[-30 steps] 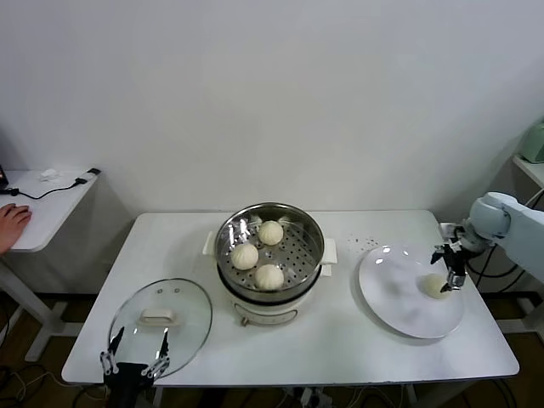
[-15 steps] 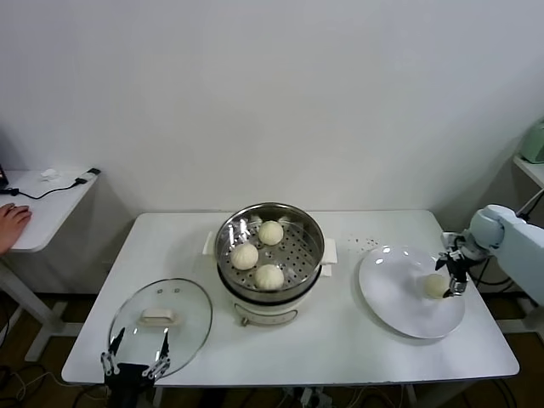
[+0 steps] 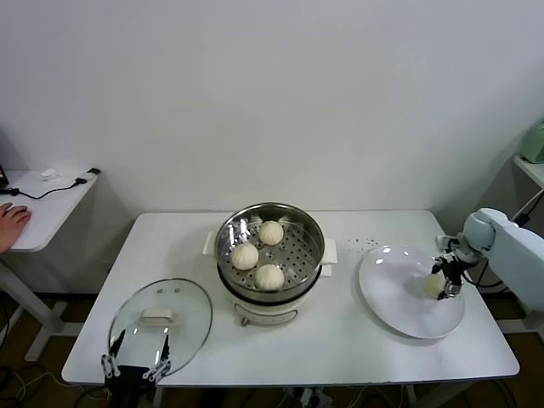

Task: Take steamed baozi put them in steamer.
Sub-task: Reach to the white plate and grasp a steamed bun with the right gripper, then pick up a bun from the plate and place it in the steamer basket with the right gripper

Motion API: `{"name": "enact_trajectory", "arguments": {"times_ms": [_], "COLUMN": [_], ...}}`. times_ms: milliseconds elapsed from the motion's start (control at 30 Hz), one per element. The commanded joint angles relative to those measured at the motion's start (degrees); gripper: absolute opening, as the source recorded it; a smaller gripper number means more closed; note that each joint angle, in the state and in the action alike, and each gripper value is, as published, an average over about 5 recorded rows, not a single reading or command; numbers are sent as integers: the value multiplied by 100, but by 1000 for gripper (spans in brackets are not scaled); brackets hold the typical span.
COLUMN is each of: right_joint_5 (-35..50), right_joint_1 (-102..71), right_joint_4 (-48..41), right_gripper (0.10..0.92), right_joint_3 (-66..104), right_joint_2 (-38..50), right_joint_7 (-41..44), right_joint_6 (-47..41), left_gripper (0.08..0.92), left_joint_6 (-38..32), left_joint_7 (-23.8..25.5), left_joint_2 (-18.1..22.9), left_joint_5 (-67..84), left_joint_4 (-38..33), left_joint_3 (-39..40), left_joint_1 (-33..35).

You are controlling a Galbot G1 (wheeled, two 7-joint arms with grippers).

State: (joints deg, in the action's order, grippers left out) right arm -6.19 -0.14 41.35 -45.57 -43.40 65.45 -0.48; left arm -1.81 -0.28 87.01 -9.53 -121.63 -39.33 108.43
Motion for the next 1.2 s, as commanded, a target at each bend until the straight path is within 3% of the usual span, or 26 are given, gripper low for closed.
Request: {"name": "enact_trajectory", "arguments": {"times_ms": [33, 233, 500, 667, 933, 1200], "right_joint_5": [-57, 243, 2153, 3722, 5427, 6334], "right_joint_1": [-31, 192, 2179, 3764, 5025, 5350], "right_joint_4": [-104, 28, 577, 859, 1687, 2173], "right_gripper": [684, 633, 611, 611, 611, 611], "right_joint_3": [48, -246, -2237, -3806, -4762, -5168], "right_joint_2": [-67, 58, 6, -502, -1403, -2621], "right_joint_7": [54, 93, 26, -61, -311, -685], "right_joint_6": [35, -35, -603, -973, -1546, -1946], "left_gripper": [823, 823, 823, 823, 823, 823], "left_joint_6": [-17, -34, -40, -58, -81, -100], "left_joint_7": [-1, 1, 4, 1, -5, -36], "left_joint_2": [8, 17, -9, -63, -130, -230], "left_joint_5": [-11, -20, 8, 93, 285, 399], "left_joint_4": [-6, -20, -79, -109, -163, -159], "left_joint_3": [6, 12, 59, 93, 184, 224], "left_joint_1": [25, 62, 64, 86, 72, 34]}}
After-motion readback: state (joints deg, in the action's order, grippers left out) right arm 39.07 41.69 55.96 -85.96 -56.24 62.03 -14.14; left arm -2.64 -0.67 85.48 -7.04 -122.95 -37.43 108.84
